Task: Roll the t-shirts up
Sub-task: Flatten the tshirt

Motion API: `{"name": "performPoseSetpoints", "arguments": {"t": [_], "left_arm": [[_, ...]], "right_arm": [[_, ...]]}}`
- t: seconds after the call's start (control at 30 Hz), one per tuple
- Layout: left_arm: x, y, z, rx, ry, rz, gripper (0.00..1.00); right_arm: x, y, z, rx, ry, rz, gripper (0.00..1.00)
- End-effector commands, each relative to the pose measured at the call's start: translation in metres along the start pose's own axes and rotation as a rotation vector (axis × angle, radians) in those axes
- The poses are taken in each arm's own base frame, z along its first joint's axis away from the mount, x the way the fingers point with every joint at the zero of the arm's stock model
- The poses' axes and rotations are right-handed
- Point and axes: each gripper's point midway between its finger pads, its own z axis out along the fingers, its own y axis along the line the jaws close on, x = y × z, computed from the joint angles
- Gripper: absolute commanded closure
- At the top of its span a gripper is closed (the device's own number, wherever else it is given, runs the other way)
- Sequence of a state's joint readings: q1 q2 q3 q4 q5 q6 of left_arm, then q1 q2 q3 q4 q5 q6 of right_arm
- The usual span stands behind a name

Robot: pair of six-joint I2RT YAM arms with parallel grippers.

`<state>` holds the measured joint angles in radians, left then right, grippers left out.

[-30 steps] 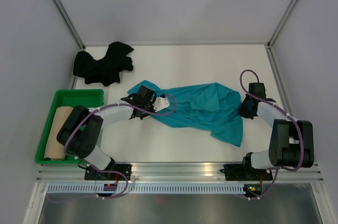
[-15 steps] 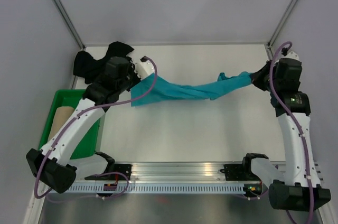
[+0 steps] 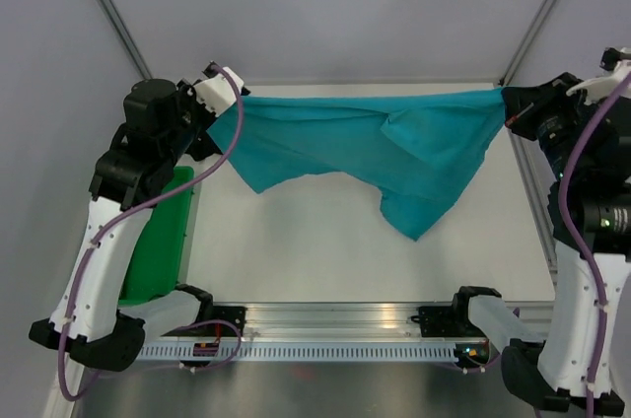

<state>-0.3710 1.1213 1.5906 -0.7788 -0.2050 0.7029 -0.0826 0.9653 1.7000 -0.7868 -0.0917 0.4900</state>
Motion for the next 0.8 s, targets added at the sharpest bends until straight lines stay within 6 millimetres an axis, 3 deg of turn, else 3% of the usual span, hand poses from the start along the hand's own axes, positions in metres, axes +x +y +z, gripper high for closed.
{"name": "performPoseSetpoints", "arguments": {"t": [0.0,0.03,0.07,0.13,0.17,0.2,0.27,0.3,0.33,0.37,0.47,0.53,0.63,0.67,0.73,0.77], "left_arm": [[0.021,0.001,0.041,0.007,0.095,0.019,0.98],[0.022,0.002,0.05,0.007,0.102,0.011,0.98],[0.024,0.008,0.062,-0.008,0.112,-0.011,0.98],[0.022,0.012,0.094,-0.004,0.135,-0.036,0.98],[0.022,0.018,0.103,-0.02,0.143,-0.064,0.98],[0.016,0.025,0.123,-0.027,0.144,-0.077,0.98],[0.01,0.041,0.137,-0.069,0.14,-0.121,0.98],[-0.007,0.064,0.135,-0.128,0.106,-0.143,0.98],[-0.008,0.067,0.148,-0.138,0.111,-0.154,0.98],[-0.025,0.087,0.142,-0.192,0.067,-0.184,0.98],[-0.044,0.104,0.139,-0.226,0.002,-0.225,0.98],[-0.054,0.109,0.132,-0.231,-0.039,-0.234,0.98],[-0.055,0.091,0.129,-0.149,-0.069,-0.222,0.98],[-0.048,0.074,0.13,-0.091,-0.063,-0.209,0.98],[-0.039,0.06,0.134,-0.06,-0.064,-0.189,0.98],[-0.021,0.037,0.138,-0.006,-0.036,-0.178,0.98]], "right_arm": [[0.037,-0.022,0.069,0.046,0.123,0.057,1.0],[0.04,-0.022,0.083,0.04,0.132,0.068,1.0],[0.043,-0.021,0.11,0.026,0.153,0.099,1.0],[0.044,-0.018,0.136,0.003,0.167,0.125,1.0],[0.04,-0.014,0.16,-0.014,0.168,0.14,1.0],[0.036,-0.012,0.171,-0.021,0.162,0.163,1.0],[0.016,-0.002,0.194,-0.041,0.137,0.177,1.0],[0.008,0.004,0.197,-0.06,0.131,0.18,1.0],[-0.002,0.01,0.2,-0.074,0.115,0.177,1.0],[-0.023,0.022,0.197,-0.099,0.076,0.166,1.0],[-0.062,0.037,0.181,-0.125,-0.031,0.129,1.0],[-0.073,0.04,0.171,-0.127,-0.071,0.116,1.0],[-0.064,0.037,0.157,-0.127,-0.065,0.115,1.0],[-0.049,0.029,0.156,-0.111,-0.039,0.118,1.0],[-0.035,0.023,0.145,-0.105,-0.024,0.114,1.0],[0.001,0.003,0.155,-0.058,0.054,0.121,1.0]]}}
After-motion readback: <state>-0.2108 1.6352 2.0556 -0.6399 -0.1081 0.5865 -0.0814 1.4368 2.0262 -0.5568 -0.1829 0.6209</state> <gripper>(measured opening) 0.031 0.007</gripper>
